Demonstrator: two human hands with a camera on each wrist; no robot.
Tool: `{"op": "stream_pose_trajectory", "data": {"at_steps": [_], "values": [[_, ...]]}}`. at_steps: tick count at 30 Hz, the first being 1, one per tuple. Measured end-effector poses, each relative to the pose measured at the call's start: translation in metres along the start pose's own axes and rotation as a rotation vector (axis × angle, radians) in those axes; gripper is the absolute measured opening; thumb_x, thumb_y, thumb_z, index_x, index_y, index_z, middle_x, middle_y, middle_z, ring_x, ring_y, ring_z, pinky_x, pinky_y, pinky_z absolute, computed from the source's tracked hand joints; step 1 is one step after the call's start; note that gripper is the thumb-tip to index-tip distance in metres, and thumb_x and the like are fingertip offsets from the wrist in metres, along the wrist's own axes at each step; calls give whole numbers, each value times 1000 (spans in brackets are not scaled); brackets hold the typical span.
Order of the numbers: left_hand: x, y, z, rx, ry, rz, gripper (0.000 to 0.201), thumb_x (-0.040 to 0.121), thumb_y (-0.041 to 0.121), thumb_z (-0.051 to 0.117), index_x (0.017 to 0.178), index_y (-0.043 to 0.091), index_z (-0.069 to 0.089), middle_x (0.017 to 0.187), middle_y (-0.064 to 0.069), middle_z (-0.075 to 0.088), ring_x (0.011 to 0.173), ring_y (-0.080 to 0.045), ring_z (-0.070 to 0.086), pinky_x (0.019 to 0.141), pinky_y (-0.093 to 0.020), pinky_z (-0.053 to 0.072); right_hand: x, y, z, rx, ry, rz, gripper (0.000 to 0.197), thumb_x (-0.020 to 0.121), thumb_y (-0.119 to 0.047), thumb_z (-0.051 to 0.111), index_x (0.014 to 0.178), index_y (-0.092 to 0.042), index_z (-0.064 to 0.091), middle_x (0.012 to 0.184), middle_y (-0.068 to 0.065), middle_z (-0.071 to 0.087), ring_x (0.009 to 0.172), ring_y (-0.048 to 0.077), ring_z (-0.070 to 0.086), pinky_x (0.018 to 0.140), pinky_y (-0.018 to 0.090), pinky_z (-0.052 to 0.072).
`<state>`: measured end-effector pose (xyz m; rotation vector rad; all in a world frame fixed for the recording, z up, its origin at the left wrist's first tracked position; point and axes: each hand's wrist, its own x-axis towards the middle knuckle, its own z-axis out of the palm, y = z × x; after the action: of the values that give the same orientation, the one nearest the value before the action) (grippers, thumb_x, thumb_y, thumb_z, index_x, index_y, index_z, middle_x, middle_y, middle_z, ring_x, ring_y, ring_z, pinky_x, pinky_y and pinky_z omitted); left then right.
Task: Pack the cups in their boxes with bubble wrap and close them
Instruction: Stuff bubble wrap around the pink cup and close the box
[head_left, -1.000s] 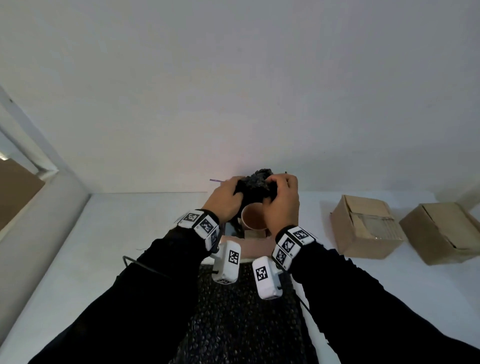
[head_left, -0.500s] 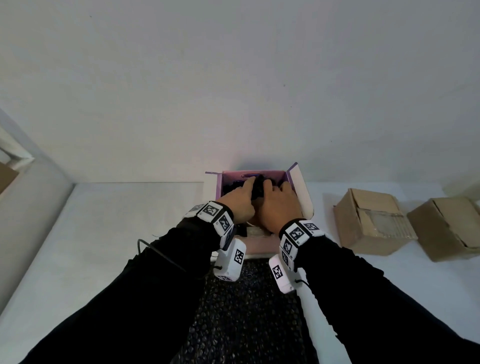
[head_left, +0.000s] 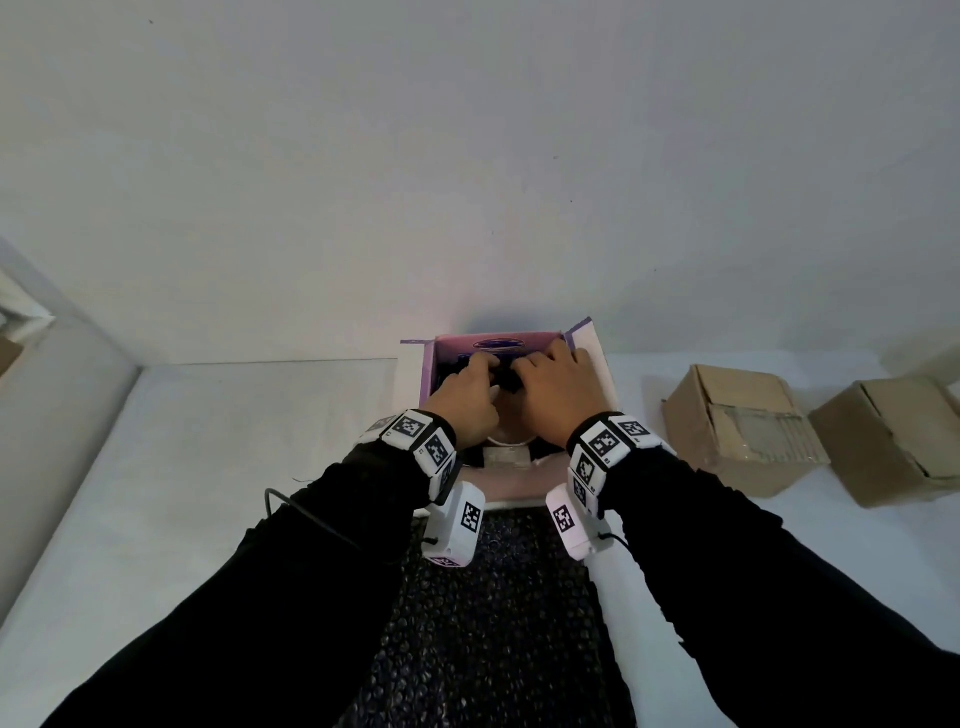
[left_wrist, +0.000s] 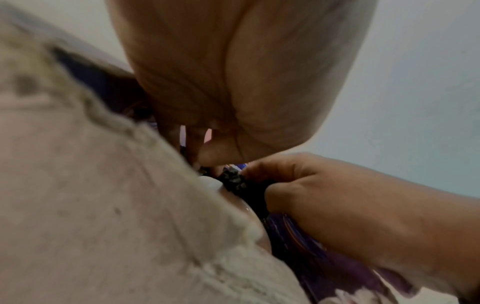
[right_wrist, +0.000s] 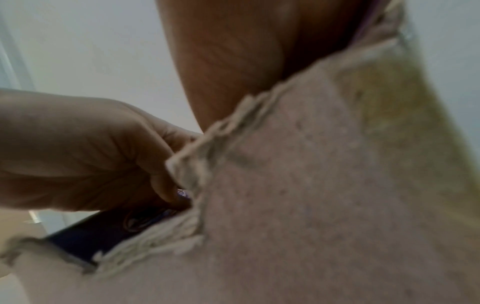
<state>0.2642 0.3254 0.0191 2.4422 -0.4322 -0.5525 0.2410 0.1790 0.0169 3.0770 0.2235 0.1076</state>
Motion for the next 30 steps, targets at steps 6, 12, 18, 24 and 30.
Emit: {"op": "stream_pose_trajectory", "data": {"at_steps": [6, 12, 18, 24, 30], "values": [[2, -1, 1, 235, -85, 18, 56, 83, 8, 48, 139, 11, 45, 144, -17, 36, 131, -38, 36, 110, -48, 31, -3, -2, 5, -20, 7, 14, 25, 89, -21, 50, 111, -14, 60, 118, 13, 54, 107, 34, 49, 85, 40, 34], [2, 0, 1, 275, -108, 34, 56, 82, 10, 47, 138, 14, 45, 145, -14, 37, 129, -38, 38, 108, -50, 33, -11, -1, 5, 12, 2, -34, 23, 90, -20, 45, 111, -19, 55, 108, 4, 65, 108, 29, 49, 91, 40, 25], [-6, 3, -2, 280, -105, 35, 55, 88, 9, 48, 142, 8, 39, 143, -18, 37, 130, -37, 38, 109, -47, 33, -15, -1, 2, -10, -60, 71, 28, 87, -17, 45, 115, -19, 52, 114, 2, 64, 128, 27, 33, 94, 46, 12], [-25, 14, -12, 281, -66, 91, 47, 91, 8, 45, 138, 5, 47, 139, -18, 45, 127, -30, 44, 106, -37, 35, -19, 0, -19, -23, -62, 82, 28, 91, -21, 41, 112, -22, 59, 121, 3, 56, 120, 27, 37, 93, 43, 25], [-62, 9, -17, 235, 43, 152, 39, 90, 16, 50, 128, 8, 57, 126, -11, 61, 115, -26, 56, 98, -38, 44, -50, -7, -41, 194, 107, 36, 24, 89, -25, 47, 106, -27, 63, 114, -3, 58, 110, 23, 47, 89, 40, 30]]}}
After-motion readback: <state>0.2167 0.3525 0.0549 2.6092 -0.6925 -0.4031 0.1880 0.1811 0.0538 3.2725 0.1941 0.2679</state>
